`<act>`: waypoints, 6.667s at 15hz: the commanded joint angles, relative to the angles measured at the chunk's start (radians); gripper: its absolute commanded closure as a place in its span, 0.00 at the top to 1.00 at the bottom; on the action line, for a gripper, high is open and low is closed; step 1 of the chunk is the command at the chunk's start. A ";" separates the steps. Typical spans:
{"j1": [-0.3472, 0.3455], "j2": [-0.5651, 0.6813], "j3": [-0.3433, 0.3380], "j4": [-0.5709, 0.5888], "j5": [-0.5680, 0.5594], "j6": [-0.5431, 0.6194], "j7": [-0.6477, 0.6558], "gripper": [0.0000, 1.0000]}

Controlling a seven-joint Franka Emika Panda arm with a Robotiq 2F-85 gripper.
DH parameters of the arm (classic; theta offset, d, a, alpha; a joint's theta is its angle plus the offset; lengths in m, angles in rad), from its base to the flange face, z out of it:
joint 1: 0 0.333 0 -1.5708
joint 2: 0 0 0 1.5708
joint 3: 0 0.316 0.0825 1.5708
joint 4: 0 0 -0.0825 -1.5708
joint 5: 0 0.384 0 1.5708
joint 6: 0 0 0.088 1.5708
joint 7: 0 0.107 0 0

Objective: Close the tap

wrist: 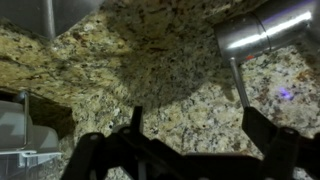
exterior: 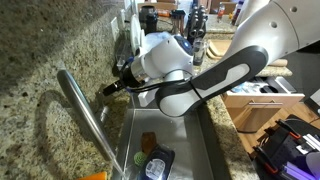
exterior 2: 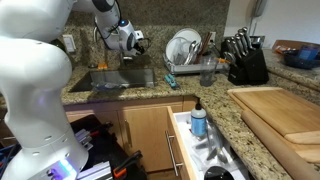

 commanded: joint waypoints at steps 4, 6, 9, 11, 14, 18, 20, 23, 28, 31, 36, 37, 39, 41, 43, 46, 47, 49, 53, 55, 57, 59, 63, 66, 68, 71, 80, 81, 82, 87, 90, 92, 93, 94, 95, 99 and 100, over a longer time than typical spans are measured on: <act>0.001 0.046 0.002 0.046 0.058 -0.004 -0.029 1.00; 0.001 0.071 0.009 0.077 0.059 -0.004 -0.029 1.00; 0.005 0.097 0.000 0.110 0.057 0.015 -0.031 1.00; 0.001 0.108 0.013 0.126 0.059 -0.005 -0.031 1.00; -0.026 0.099 0.059 0.129 0.088 -0.125 -0.010 1.00; -0.110 0.091 0.176 0.154 0.161 -0.339 -0.017 1.00; -0.074 0.089 0.127 0.143 0.141 -0.292 0.006 1.00; -0.087 0.089 0.144 0.151 0.149 -0.303 0.004 1.00; -0.010 0.097 0.008 0.160 0.072 -0.197 0.003 1.00; -0.016 0.091 0.019 0.156 0.084 -0.220 0.008 1.00; -0.035 0.127 0.073 0.210 0.087 -0.171 -0.028 1.00; -0.037 0.131 0.085 0.220 0.090 -0.163 -0.031 1.00; -0.019 0.101 0.046 0.181 0.087 -0.194 -0.008 1.00; -0.023 0.110 0.052 0.194 0.088 -0.186 -0.013 1.00; -0.023 0.115 0.053 0.202 0.088 -0.183 -0.013 1.00; -0.092 0.052 0.167 0.147 0.145 -0.359 -0.017 1.00; -0.114 0.039 0.196 0.140 0.162 -0.398 -0.020 1.00; -0.175 0.029 0.275 0.144 0.198 -0.482 -0.051 1.00; -0.250 0.029 0.391 0.143 0.240 -0.546 -0.117 1.00; -0.225 0.057 0.372 0.187 0.214 -0.525 -0.084 1.00; -0.226 0.056 0.374 0.184 0.214 -0.526 -0.084 1.00; -0.226 0.056 0.374 0.181 0.214 -0.526 -0.084 1.00; -0.226 0.056 0.374 0.180 0.214 -0.526 -0.082 1.00; -0.190 0.034 0.308 0.165 0.182 -0.485 -0.020 1.00; -0.135 -0.011 0.192 0.130 0.106 -0.428 0.072 1.00; -0.018 -0.058 -0.023 0.115 0.035 -0.420 0.186 1.00; -0.063 0.092 0.086 0.246 0.101 -0.350 0.079 1.00; -0.072 0.122 0.120 0.264 0.108 -0.312 0.038 1.00; -0.041 0.049 0.056 0.205 0.094 -0.371 0.104 1.00; -0.036 0.085 0.058 0.228 0.095 -0.333 0.090 1.00; -0.055 0.121 0.103 0.248 0.102 -0.266 0.038 1.00; -0.034 0.099 0.075 0.230 0.101 -0.287 0.067 1.00; -0.036 0.106 0.081 0.230 0.103 -0.266 0.062 1.00; -0.038 0.110 0.084 0.230 0.103 -0.257 0.058 1.00; -0.040 0.111 0.086 0.230 0.103 -0.257 0.055 1.00; -0.106 0.101 0.185 0.250 0.198 -0.455 0.066 1.00; -0.129 0.101 0.219 0.261 0.225 -0.493 0.050 1.00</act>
